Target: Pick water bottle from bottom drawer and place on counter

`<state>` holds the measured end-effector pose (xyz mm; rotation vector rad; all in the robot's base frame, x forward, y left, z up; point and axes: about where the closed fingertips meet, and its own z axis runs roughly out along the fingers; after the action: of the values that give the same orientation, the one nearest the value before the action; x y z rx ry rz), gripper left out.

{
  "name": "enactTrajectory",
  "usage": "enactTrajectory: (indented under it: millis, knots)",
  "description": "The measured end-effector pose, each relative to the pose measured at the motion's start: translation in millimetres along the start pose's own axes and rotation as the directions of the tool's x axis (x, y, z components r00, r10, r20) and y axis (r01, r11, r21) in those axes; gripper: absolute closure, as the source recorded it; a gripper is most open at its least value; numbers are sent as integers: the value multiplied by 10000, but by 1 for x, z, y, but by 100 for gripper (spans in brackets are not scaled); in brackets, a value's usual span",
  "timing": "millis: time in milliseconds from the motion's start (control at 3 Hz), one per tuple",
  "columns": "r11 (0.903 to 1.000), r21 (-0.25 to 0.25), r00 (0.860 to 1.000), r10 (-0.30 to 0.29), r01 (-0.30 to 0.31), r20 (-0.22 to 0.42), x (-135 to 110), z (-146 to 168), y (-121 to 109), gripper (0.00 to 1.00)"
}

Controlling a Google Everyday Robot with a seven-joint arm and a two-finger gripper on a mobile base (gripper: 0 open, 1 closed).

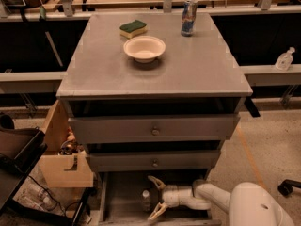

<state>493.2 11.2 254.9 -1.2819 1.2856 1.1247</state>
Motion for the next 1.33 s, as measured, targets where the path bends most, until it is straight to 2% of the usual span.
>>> enactTrajectory:
  millis: [333, 667, 1333]
  knots:
    - [9996, -109, 9988, 270, -275, -412, 13, 9, 3, 16]
    - [9979, -272, 9967, 566, -583, -586, 25, 16, 4, 39]
    - [9975, -335, 9967, 601, -620, -554, 25, 21, 5, 85]
